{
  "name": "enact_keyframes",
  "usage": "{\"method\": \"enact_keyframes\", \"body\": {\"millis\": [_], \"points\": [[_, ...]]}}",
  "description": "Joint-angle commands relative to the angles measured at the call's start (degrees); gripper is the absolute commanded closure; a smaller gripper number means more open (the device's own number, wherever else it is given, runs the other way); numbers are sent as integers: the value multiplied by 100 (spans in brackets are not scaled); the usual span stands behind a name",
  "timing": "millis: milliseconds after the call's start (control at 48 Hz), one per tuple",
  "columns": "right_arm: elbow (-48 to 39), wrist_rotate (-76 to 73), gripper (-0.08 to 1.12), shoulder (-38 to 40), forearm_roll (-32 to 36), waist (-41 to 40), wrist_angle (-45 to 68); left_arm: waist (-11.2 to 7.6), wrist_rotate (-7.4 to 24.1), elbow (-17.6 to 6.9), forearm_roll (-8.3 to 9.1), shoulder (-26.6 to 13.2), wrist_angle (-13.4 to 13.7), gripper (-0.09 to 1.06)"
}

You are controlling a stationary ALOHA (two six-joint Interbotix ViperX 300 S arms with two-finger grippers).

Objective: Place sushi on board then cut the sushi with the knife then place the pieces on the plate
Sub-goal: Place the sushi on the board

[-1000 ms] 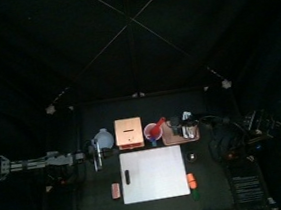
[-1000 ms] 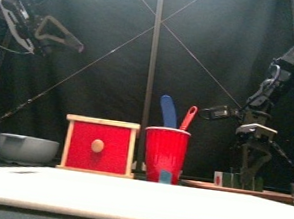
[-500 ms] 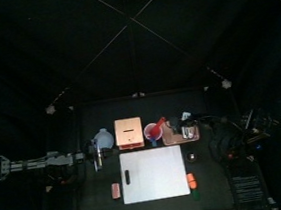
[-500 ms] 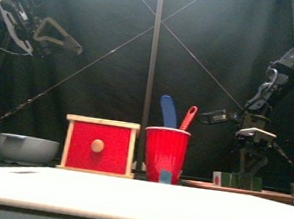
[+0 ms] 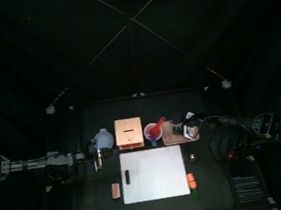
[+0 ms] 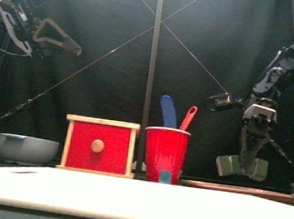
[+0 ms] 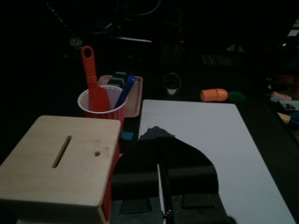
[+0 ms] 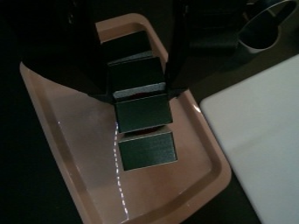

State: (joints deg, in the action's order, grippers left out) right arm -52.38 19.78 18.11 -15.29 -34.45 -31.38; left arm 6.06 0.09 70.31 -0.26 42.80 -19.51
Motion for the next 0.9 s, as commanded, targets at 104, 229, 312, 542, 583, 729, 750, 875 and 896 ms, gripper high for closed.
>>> {"method": "enact_keyframes", "body": {"millis": [104,229,312,542,583,729,750,875,896], "points": [[-53,-1151,53,642,88,536,-53,18,-9,-70,0,-9,-44,100],[-62,-2136,53,756,299,940,-53,18,-9,-70,-9,-9,-44,100],[-35,-2874,53,773,545,1239,-44,18,0,-62,0,-9,-53,100],[18,-5282,53,756,1573,2197,105,18,-9,-70,-18,-9,-44,100],[26,-5757,53,756,1784,2373,176,18,-9,-79,-35,-9,-44,100],[88,-7567,53,668,2540,2971,369,18,0,-62,-79,-9,-26,100],[97,-7805,53,650,2663,3050,378,18,9,-53,-79,-9,-26,100],[237,-9149,53,431,3428,3542,352,18,9,-35,-79,-9,0,100],[264,-9369,53,387,3551,3612,334,18,9,-44,-79,-9,9,100]]}}
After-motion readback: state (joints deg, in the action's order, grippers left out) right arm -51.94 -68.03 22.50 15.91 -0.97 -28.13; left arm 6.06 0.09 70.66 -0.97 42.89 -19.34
